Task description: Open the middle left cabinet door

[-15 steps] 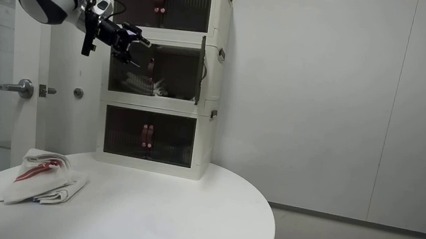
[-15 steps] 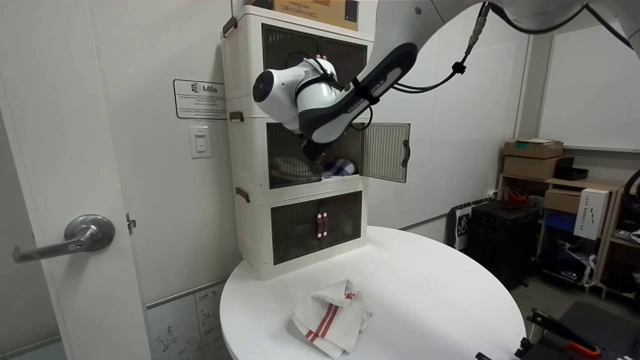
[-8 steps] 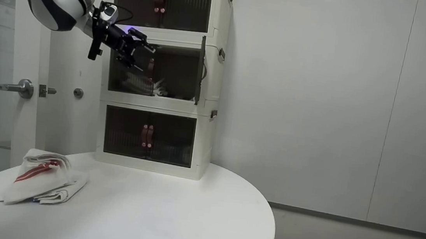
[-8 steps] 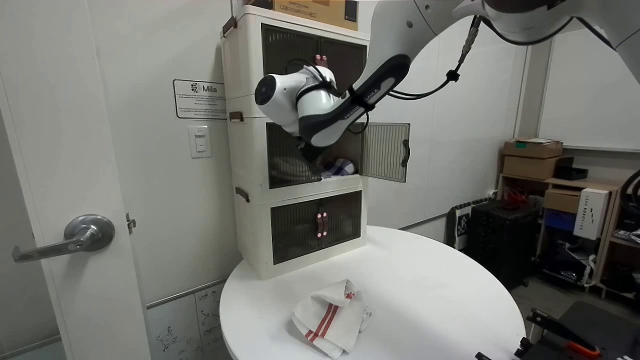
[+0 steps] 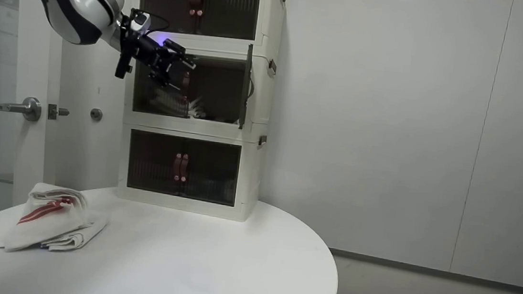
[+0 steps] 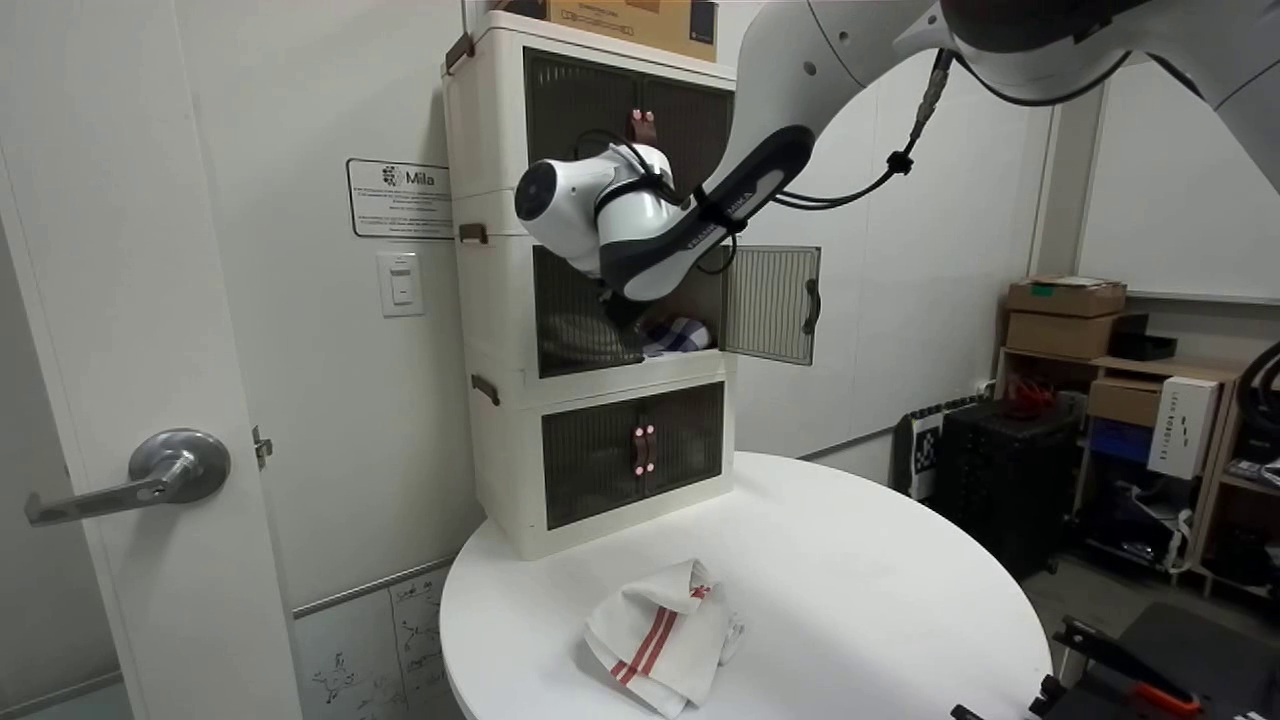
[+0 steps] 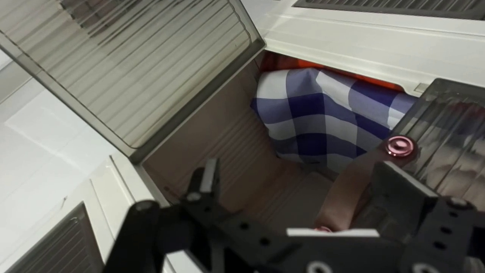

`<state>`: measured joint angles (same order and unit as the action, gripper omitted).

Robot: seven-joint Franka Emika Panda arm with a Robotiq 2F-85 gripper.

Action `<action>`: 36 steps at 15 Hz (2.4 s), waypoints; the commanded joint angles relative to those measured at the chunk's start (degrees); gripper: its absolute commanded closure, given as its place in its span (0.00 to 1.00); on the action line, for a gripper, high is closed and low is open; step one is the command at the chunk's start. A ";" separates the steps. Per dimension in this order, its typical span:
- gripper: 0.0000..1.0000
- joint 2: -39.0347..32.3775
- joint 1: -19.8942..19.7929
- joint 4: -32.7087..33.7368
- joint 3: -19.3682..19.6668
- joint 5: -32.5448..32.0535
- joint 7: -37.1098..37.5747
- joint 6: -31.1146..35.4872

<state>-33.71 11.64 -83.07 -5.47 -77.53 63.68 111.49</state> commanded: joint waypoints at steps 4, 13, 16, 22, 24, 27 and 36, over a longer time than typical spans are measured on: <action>0.00 -2.53 0.59 4.72 0.63 0.19 -3.12 2.08; 0.01 -2.41 0.41 4.38 1.45 -0.20 -3.15 3.12; 0.22 -1.88 -0.04 3.71 1.86 0.07 -2.77 2.98; 0.67 -0.63 -0.68 1.14 2.17 1.21 -2.68 3.99; 0.82 0.05 -0.88 -0.35 1.78 2.25 -3.34 5.05; 0.92 1.37 -0.88 -3.49 1.17 4.01 -4.98 6.54; 0.62 12.22 -0.34 -19.62 -1.84 8.36 -11.52 8.37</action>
<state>-25.98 11.60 -94.47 -6.02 -72.03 54.80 117.67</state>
